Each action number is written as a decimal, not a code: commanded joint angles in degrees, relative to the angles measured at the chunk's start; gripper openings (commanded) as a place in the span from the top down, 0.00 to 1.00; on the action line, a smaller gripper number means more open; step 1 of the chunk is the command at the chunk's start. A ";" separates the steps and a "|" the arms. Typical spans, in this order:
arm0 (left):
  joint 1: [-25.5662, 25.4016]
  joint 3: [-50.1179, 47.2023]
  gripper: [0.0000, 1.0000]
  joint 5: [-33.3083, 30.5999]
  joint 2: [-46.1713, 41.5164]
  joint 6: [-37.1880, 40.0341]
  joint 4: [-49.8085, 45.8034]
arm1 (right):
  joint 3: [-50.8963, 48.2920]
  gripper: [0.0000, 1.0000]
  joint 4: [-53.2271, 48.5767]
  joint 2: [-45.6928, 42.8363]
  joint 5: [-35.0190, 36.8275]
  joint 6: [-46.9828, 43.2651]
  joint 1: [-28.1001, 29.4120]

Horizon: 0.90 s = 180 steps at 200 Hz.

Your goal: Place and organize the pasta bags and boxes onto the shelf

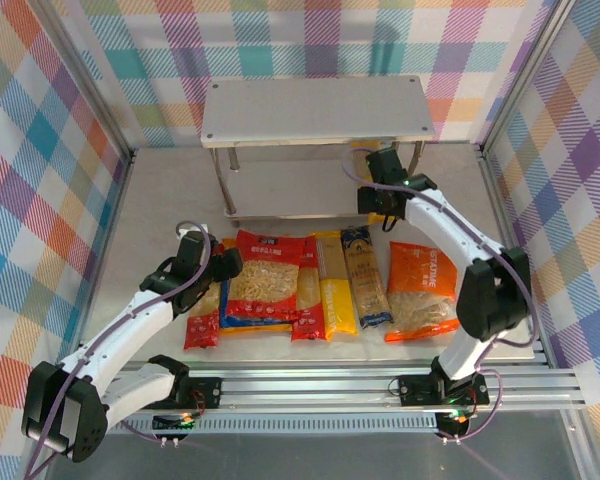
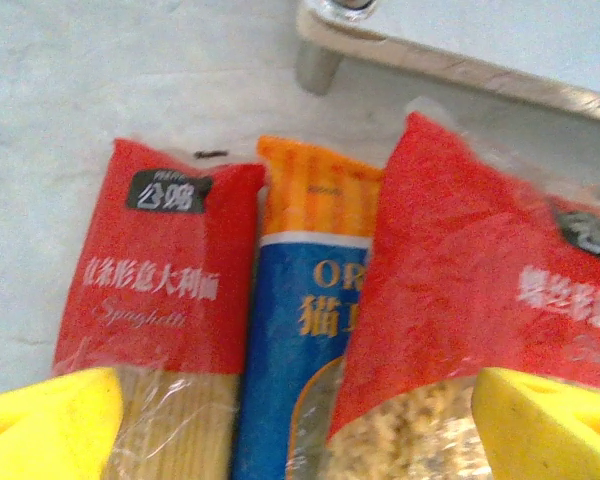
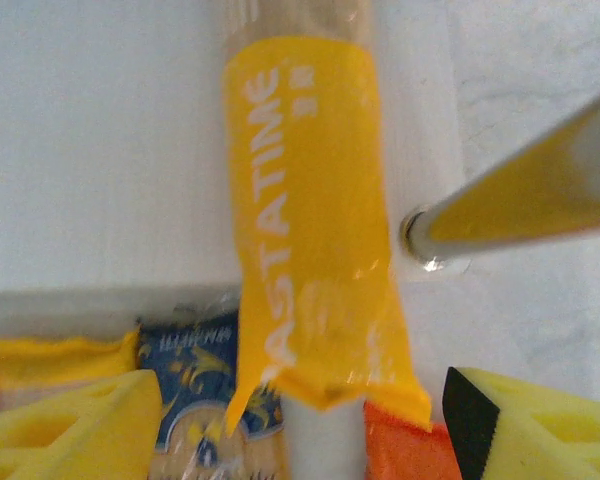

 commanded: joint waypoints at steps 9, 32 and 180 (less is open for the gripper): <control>-0.24 -1.12 0.07 -3.74 1.10 -4.15 -5.40 | -7.10 0.25 -2.95 -5.49 -4.30 2.95 6.36; -0.20 -1.81 0.06 -3.58 0.22 -6.83 -8.49 | -10.78 0.25 -4.00 -9.56 -6.12 5.07 11.14; -0.20 -11.77 0.03 1.97 -7.07 -17.09 -19.82 | -17.86 0.23 -3.48 -30.27 -12.67 6.57 18.03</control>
